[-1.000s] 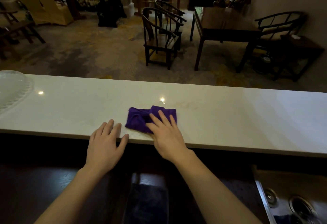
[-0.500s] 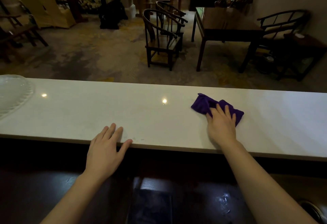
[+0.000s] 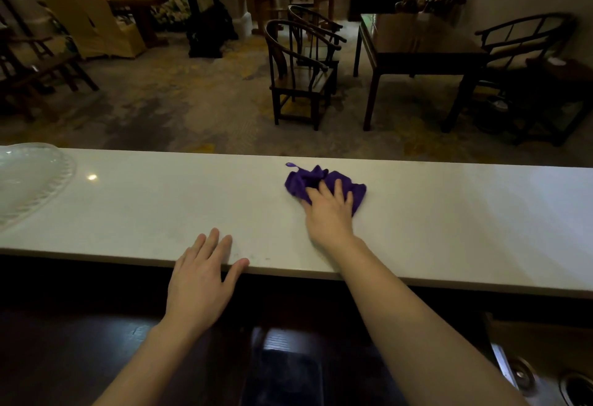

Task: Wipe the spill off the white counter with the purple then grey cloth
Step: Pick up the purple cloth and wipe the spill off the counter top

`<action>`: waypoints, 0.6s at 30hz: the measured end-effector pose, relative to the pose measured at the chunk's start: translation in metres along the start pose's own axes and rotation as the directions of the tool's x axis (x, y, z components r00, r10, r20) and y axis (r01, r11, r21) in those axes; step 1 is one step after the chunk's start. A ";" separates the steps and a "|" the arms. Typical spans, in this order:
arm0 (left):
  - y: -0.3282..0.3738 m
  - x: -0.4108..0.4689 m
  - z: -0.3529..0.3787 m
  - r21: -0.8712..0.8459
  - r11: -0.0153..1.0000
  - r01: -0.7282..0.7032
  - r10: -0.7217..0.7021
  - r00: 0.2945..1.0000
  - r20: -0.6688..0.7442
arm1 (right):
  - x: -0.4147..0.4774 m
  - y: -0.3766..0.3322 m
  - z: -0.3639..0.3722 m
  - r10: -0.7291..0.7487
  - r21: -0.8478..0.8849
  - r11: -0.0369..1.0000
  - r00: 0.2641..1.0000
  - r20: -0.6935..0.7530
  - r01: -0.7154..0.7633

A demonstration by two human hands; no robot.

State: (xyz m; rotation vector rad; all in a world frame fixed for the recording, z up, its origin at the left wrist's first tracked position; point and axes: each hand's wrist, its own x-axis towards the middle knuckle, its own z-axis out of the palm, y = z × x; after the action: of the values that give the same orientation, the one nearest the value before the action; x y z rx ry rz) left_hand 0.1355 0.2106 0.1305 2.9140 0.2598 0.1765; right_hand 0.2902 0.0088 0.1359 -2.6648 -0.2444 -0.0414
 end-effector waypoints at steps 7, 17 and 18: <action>0.000 0.001 0.000 0.009 1.000 0.001 -0.001 1.000 0.006 | -0.020 -0.055 0.032 -0.229 -0.006 0.973 0.968 0.103 0.231; 0.000 0.002 0.000 -0.005 1.000 0.001 -0.001 1.000 0.015 | -0.046 -0.047 0.025 -0.411 -0.054 0.904 0.897 0.160 0.424; 0.000 0.002 0.000 -0.003 1.000 0.007 -0.007 1.000 0.020 | -0.044 -0.039 0.022 -0.397 -0.059 0.911 0.905 0.156 0.409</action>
State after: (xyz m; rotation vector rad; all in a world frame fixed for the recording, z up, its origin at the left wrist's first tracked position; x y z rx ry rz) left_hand 0.1370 0.2107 0.1311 2.9097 0.2656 0.1467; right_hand 0.2401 0.0459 0.1307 -2.6613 -0.8585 0.0057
